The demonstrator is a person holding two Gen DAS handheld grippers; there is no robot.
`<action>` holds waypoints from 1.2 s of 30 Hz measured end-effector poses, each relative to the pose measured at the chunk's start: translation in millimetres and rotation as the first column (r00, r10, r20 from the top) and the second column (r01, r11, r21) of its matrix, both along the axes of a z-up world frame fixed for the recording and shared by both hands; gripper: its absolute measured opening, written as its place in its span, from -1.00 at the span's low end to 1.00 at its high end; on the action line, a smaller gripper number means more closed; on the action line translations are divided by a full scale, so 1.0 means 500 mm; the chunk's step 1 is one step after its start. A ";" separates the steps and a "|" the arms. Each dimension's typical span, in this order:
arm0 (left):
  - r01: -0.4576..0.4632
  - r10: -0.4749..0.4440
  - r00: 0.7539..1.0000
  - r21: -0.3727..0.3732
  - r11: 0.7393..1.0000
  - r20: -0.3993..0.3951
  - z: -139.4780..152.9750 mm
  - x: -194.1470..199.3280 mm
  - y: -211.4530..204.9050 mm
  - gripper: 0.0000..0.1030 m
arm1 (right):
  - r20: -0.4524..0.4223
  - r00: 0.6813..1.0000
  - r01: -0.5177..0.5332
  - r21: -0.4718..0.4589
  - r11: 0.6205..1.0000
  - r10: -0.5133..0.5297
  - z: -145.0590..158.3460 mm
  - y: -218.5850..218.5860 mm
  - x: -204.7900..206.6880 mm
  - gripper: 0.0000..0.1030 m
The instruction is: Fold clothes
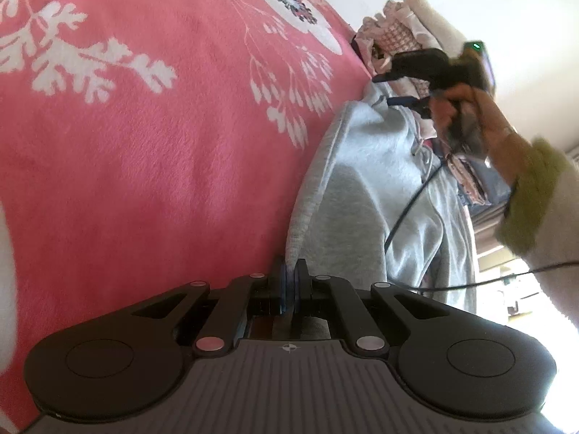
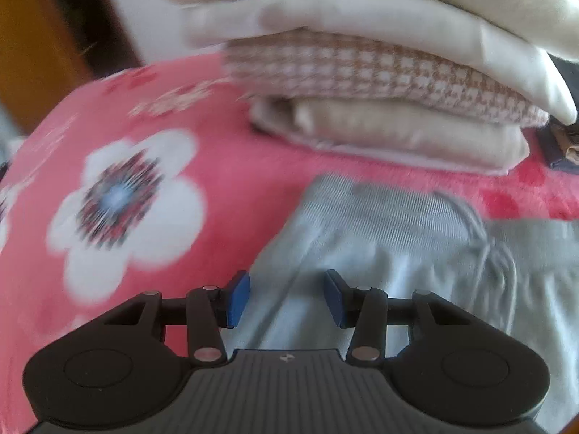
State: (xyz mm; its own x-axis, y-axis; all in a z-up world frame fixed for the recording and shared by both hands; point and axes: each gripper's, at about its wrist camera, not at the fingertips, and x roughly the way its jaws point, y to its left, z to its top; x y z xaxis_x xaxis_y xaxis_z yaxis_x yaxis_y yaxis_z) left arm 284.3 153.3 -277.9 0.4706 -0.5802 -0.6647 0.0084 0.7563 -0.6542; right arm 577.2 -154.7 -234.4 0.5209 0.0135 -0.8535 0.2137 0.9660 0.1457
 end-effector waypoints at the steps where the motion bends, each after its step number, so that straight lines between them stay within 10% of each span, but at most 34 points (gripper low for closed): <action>1: -0.003 0.003 1.000 0.005 1.000 -0.004 0.001 -0.002 -0.001 -0.97 | -0.009 1.000 0.018 -0.007 1.000 -0.018 -0.010 -0.002 0.018 -0.06; 9: -0.032 0.033 0.999 0.013 0.999 -0.027 -0.003 -0.004 -0.002 -0.96 | 0.051 0.999 -0.002 -0.134 0.991 0.009 -0.015 0.013 0.018 -0.69; 19: -0.012 0.012 1.000 0.049 0.999 -0.013 -0.002 0.000 -0.009 -0.90 | 0.143 0.986 -0.067 -0.152 0.986 0.089 -0.071 0.009 0.032 -0.62; 23: -0.018 0.019 1.000 0.034 0.999 -0.020 -0.006 0.002 -0.005 -0.89 | 0.119 0.988 -0.087 -0.067 0.994 0.095 -0.012 -0.017 0.011 -0.20; 29: -0.021 0.022 0.999 0.041 0.999 -0.027 -0.005 0.008 -0.007 -0.89 | 0.119 0.960 -0.258 0.020 0.966 0.254 0.089 -0.008 -0.119 -0.21; 36: -0.021 0.023 0.999 0.072 0.997 -0.034 0.004 0.012 -0.017 -0.88 | -0.031 0.939 -0.342 -0.001 0.940 0.342 -0.037 0.017 -0.179 -0.23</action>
